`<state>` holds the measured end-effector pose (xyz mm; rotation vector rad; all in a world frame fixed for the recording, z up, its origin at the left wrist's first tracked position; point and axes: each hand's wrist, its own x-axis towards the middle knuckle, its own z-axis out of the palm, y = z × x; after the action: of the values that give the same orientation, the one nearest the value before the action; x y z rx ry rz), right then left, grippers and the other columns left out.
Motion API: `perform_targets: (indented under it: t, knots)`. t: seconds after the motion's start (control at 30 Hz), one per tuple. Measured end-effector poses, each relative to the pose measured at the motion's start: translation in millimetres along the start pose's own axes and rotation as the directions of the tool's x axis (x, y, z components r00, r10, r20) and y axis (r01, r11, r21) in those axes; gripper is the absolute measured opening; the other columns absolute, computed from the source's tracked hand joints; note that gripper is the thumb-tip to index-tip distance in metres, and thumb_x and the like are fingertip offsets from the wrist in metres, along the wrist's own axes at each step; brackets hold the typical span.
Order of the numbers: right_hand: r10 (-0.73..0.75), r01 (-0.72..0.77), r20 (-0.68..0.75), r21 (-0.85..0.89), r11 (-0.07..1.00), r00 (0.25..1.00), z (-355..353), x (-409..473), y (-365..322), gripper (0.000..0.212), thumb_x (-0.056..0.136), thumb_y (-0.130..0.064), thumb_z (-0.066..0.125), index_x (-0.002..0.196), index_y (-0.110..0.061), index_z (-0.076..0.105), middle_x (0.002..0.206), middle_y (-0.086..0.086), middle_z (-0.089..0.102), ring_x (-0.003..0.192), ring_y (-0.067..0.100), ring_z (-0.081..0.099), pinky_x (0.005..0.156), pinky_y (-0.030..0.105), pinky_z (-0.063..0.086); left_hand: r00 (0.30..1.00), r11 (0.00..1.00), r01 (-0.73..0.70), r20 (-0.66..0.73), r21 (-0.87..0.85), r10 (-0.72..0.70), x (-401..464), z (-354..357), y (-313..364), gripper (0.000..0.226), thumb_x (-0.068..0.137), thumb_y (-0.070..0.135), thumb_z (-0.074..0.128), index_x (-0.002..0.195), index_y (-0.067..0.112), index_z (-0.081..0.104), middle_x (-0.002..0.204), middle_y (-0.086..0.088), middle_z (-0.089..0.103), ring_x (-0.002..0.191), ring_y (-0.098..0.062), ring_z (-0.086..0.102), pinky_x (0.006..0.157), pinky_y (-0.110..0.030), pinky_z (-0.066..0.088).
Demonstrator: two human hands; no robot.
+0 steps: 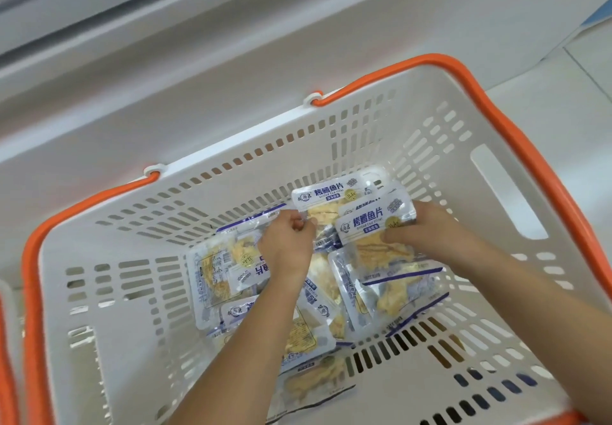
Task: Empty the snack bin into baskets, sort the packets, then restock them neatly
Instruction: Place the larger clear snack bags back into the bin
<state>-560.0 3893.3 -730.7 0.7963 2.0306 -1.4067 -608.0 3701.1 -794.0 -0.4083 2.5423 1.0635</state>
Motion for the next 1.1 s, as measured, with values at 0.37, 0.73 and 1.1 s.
perform_targets:
  t: [0.37, 0.73, 1.1]
  knots:
    - [-0.124, 0.115, 0.022, 0.240, 0.964, 0.992, -30, -74, -49, 0.016, 0.079, -0.011, 0.073, 0.092, -0.017, 0.067, 0.094, 0.002, 0.074, 0.084, 0.012, 0.067, 0.078, 0.026, 0.049, 0.999, 0.812, 0.023, -0.007, -0.584, -0.034, -75, -143, 22, 0.007, 0.094, 0.008, 0.055, 0.097, 0.010, 0.062, 0.081, -0.002, 0.069, 0.077, -0.018, 0.064, 0.077, -0.035, 0.050]
    - [-0.378, 0.356, 0.057, 0.236, 0.904, 0.924, -31, -227, -156, 0.083, 0.047, -0.064, 0.079, 0.116, -0.020, 0.065, 0.122, 0.006, 0.065, 0.116, 0.024, 0.059, 0.104, 0.047, 0.038, 0.976, 0.774, -0.120, 0.067, -0.622, 0.205, -185, -238, 119, 0.002, 0.090, 0.024, 0.062, 0.088, 0.023, 0.063, 0.103, 0.003, 0.067, 0.095, -0.009, 0.062, 0.077, -0.032, 0.050]
    - [-0.620, 0.544, 0.144, 0.357, 0.759, 0.771, -12, -289, -250, 0.064, 0.062, -0.024, 0.080, 0.119, -0.003, 0.062, 0.115, 0.016, 0.068, 0.107, 0.028, 0.065, 0.102, 0.044, 0.046, 0.881, 0.716, -0.339, 0.060, -0.610, 0.469, -212, -335, 170, 0.063, 0.079, 0.042, 0.074, 0.132, 0.030, 0.042, 0.118, 0.009, 0.064, 0.104, -0.006, 0.063, 0.089, -0.023, 0.051]
